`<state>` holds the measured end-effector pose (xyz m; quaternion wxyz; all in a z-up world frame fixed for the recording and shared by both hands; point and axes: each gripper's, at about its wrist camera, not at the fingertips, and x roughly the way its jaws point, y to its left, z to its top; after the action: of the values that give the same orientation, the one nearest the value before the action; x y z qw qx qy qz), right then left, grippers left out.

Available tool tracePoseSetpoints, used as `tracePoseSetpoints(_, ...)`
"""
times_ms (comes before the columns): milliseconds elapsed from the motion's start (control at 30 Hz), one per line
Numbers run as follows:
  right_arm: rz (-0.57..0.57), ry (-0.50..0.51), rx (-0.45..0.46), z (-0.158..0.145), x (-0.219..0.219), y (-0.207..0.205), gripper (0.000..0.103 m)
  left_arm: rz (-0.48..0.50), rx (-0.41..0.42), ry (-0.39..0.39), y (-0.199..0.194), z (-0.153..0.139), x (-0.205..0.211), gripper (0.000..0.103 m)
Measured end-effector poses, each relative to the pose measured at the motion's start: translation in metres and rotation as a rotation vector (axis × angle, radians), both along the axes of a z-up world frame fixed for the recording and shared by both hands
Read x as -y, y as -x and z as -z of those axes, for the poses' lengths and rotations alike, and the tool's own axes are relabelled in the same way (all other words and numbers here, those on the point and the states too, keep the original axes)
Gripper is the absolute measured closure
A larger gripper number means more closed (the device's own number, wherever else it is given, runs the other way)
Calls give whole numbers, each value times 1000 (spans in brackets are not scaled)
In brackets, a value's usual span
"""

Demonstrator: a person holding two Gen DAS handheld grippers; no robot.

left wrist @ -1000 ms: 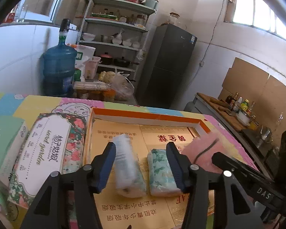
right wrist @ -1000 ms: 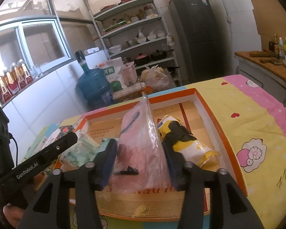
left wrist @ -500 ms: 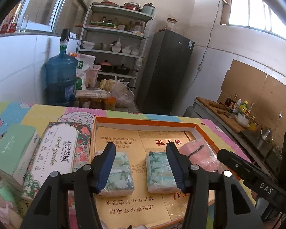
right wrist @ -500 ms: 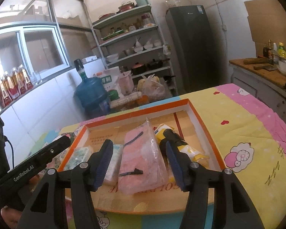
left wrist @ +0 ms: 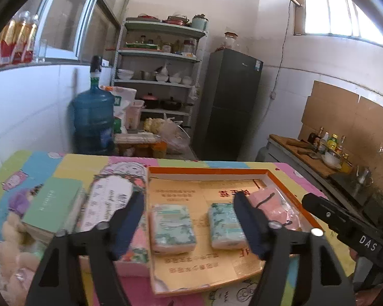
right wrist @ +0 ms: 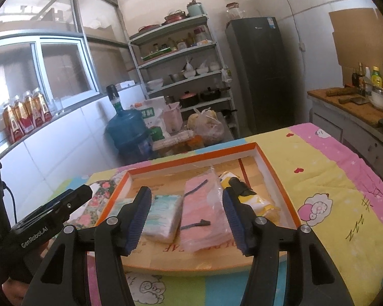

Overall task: Organize soft objects
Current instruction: 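Move both tools back from the box toward the plush toys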

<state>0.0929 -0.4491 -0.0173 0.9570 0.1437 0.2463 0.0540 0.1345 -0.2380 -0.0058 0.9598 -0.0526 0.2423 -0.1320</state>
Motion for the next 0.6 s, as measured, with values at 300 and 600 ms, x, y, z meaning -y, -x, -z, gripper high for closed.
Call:
tracePoseSetpoints(300, -15, 18, 18, -12, -21, 15, 43, -27, 28, -28, 21, -10, -20, 27)
tracePoseSetpoints(600, -34, 45, 41, -26, -44, 31, 43, -59, 73, -39, 46, -20, -41, 27)
